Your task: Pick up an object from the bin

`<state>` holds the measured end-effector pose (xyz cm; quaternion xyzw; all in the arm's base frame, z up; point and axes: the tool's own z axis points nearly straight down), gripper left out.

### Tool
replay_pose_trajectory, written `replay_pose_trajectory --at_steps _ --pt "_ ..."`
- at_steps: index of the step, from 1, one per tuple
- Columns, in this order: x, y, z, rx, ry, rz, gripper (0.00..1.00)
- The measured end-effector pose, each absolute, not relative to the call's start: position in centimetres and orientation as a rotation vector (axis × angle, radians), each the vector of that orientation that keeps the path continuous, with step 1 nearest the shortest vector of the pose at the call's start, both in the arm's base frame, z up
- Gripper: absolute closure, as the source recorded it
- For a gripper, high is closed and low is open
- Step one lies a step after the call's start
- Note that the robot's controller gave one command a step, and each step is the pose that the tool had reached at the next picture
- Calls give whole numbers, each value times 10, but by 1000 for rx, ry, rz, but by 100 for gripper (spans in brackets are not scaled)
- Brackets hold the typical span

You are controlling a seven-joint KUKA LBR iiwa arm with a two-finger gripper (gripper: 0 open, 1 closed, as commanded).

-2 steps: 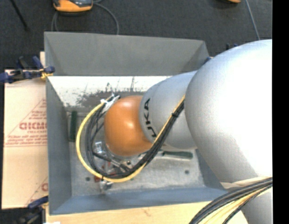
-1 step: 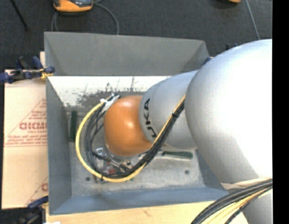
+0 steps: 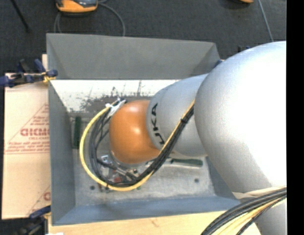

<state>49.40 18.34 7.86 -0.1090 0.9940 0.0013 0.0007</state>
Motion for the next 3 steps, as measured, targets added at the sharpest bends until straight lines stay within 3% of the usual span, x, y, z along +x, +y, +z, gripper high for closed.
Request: replay_pose_trajectory --at_steps 2,3 --pt "498 193 145 -311 3123 2 100" --pt "499 198 145 -317 3121 3 100"
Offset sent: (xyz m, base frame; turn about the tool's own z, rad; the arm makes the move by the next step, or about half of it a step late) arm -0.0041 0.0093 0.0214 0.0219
